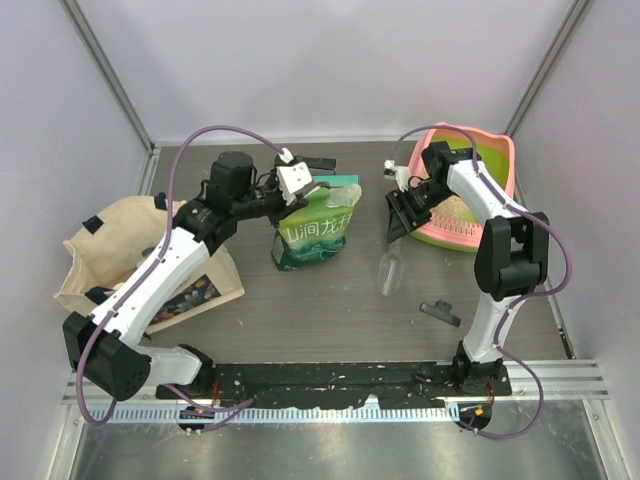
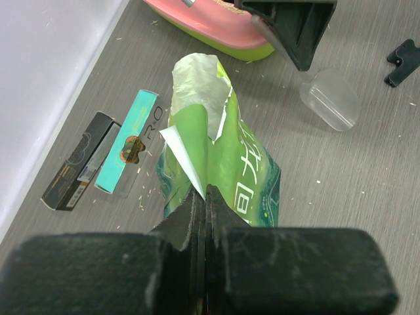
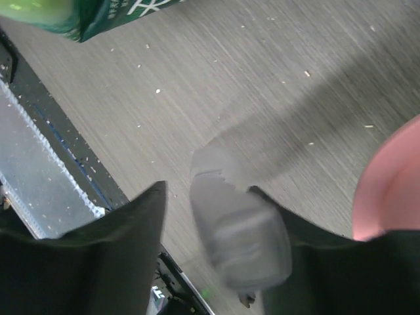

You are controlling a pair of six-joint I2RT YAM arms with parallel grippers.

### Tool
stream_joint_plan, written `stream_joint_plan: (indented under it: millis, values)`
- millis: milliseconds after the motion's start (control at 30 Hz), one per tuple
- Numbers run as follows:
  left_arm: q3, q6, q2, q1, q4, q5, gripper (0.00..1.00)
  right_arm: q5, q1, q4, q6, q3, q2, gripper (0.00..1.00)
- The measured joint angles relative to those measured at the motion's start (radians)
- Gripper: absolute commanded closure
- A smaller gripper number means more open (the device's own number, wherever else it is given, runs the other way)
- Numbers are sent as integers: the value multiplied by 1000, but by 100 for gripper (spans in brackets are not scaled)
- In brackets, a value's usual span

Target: Fill the litter box with clean litter

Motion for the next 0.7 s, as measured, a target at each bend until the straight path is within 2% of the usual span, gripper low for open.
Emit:
stream_joint_plan:
  millis: [33,67,200,433,700]
  values:
    - [0,-2,0,0,0,0,100,10,2,9,11,3,5,34]
    - [0,-3,0,0,0,0,100,21,3,17,16,4,7,26]
    - [0,-16,0,0,2,1,100,45,3,35,47,4,4,22]
    - [1,-50,2,0,13,5,100,64,27,122,182,30,-62,20]
    - [4,-77,13,0,22,11,100,64,138,257,365,200,-81,20]
